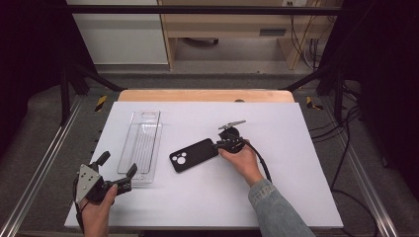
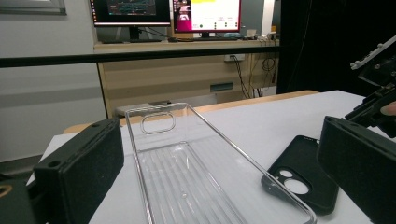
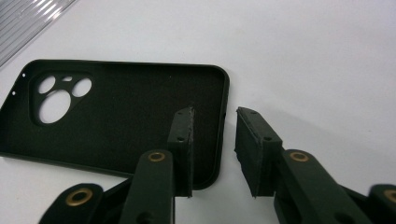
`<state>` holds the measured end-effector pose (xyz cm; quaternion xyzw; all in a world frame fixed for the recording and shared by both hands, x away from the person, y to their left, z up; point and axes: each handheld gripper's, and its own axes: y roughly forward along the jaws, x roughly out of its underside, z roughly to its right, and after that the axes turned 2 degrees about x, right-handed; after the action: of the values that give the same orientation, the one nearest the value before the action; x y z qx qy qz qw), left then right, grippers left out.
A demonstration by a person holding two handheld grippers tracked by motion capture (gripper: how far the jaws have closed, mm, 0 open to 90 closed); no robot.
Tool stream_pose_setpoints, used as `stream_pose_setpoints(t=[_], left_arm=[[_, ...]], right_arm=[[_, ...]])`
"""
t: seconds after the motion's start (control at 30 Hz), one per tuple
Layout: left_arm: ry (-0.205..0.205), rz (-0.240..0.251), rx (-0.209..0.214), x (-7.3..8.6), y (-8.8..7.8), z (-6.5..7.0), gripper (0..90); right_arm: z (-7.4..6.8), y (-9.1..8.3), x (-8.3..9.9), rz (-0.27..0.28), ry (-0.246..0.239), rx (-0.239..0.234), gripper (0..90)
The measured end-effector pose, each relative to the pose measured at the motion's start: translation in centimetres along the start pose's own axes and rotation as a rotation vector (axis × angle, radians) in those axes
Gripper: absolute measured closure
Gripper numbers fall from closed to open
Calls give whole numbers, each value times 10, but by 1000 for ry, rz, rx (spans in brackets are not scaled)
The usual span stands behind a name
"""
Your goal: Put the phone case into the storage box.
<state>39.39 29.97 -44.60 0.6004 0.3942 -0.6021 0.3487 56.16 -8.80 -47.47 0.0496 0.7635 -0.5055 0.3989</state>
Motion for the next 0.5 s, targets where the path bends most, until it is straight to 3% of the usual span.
stream_pose_setpoints(t=[0.5], left_arm=[[1, -2, 7, 0, 0, 0, 3]], right_arm=[[2, 5, 2, -12, 13, -23, 775]])
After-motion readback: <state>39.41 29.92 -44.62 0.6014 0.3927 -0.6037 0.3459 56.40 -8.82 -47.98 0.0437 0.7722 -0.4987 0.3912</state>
